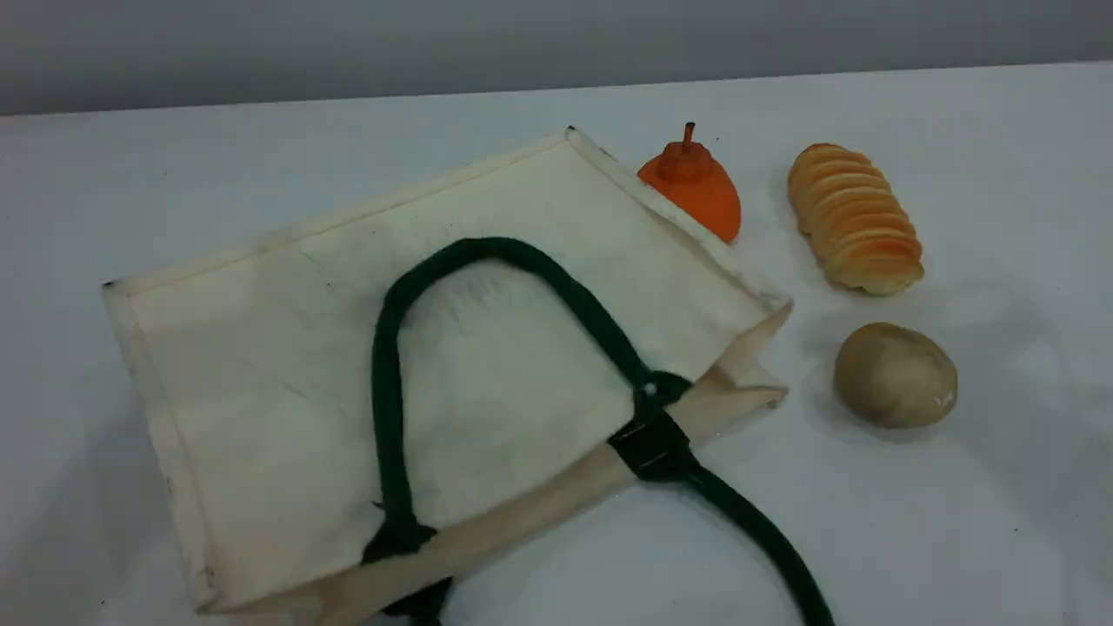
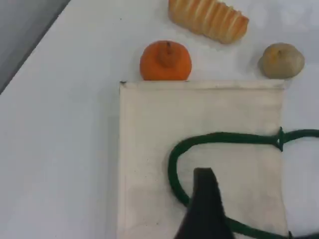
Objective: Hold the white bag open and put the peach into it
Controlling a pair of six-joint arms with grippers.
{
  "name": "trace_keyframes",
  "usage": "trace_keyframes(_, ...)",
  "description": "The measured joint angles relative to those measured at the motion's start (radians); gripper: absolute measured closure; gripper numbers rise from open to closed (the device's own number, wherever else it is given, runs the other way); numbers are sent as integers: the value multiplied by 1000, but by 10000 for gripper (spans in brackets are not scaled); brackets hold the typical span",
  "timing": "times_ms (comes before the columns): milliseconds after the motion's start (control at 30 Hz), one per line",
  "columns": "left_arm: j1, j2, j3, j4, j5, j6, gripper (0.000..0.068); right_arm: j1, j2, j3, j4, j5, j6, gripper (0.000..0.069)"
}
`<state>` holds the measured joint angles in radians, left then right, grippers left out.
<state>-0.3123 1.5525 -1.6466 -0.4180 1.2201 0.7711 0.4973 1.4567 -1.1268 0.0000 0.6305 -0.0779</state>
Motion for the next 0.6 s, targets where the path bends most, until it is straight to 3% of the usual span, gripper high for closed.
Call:
trace_keyframes(133,0,0,-1,2,2,-70,313,0,-6,0,0,1,0,682)
trace_keyframes(233,0,-11,-1,19,2,-151,476,0,-25,0,0,0,0,682)
trace_keyframes(333,0,-38,-2,85,2,-226,627,0,-63,-14,-11,-8,21,682)
trace_keyframes(433,0,-83,-2,173,2,-320,672,0,-118,-44,-44,4,47,682)
trace_keyframes(600,0,-196,-2,336,3,-531,673,-1,-224,-131,-125,113,95,682)
